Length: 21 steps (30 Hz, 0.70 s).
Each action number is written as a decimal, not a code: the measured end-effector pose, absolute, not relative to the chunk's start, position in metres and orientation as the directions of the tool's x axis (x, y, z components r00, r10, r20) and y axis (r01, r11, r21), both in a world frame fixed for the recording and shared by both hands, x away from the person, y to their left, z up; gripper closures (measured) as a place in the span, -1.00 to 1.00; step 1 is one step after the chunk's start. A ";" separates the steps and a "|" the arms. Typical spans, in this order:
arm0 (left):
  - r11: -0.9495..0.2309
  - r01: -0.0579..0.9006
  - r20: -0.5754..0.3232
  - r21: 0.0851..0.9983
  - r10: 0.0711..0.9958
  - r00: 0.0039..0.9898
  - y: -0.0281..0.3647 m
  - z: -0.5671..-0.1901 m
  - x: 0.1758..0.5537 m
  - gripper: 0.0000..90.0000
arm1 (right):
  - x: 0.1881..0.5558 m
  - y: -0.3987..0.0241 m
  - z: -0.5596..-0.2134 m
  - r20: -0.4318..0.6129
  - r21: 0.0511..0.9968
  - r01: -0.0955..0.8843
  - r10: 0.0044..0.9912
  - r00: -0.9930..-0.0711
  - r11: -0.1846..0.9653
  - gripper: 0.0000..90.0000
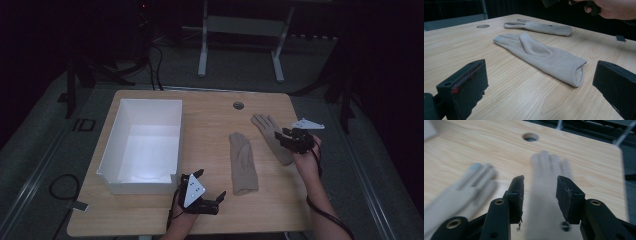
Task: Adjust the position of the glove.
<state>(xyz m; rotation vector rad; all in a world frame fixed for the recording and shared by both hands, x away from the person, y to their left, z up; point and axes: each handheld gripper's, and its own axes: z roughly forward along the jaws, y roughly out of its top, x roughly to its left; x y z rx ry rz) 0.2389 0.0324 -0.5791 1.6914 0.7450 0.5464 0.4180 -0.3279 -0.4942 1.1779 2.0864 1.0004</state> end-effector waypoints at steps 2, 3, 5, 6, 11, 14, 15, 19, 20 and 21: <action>-0.148 0.193 -0.027 0.970 0.723 0.690 0.033 -0.579 0.239 -1.00 | 0.424 -0.333 -0.498 -0.086 0.806 0.484 0.877 -0.473 0.340 0.25; -0.147 0.193 -0.028 0.970 0.723 0.690 0.033 -0.579 0.239 -1.00 | 0.427 -0.335 -0.500 -0.087 0.804 0.485 0.875 -0.476 0.343 0.23; -0.148 0.193 -0.027 0.970 0.724 0.690 0.033 -0.579 0.239 -1.00 | 0.434 -0.339 -0.507 -0.079 0.795 0.498 0.874 -0.480 0.346 0.22; -0.148 0.193 -0.027 0.970 0.724 0.690 0.033 -0.579 0.239 -1.00 | 0.437 -0.340 -0.509 -0.077 0.790 0.505 0.874 -0.481 0.347 0.19; -0.144 0.193 -0.030 0.970 0.724 0.689 0.033 -0.579 0.239 -1.00 | 0.451 -0.340 -0.519 -0.051 0.776 0.529 0.870 -0.491 0.344 0.14; -0.146 0.193 -0.029 0.970 0.725 0.689 0.033 -0.579 0.239 -1.00 | 0.458 -0.339 -0.524 -0.030 0.772 0.544 0.873 -0.488 0.330 0.12; -0.145 0.193 -0.029 0.970 0.725 0.688 0.033 -0.579 0.239 -1.00 | 0.463 -0.338 -0.528 -0.021 0.765 0.553 0.871 -0.492 0.331 0.12; -0.145 0.194 -0.030 0.970 0.725 0.688 0.033 -0.579 0.239 -1.00 | 0.465 -0.337 -0.533 -0.024 0.758 0.560 0.873 -0.486 0.333 0.11; -0.144 0.194 -0.030 0.970 0.725 0.688 0.033 -0.579 0.239 -1.00 | 0.467 -0.337 -0.537 -0.020 0.749 0.573 0.876 -0.483 0.333 0.09; -0.144 0.194 -0.030 0.970 0.725 0.688 0.033 -0.579 0.239 -1.00 | 0.467 -0.337 -0.537 -0.020 0.749 0.573 0.876 -0.483 0.333 0.09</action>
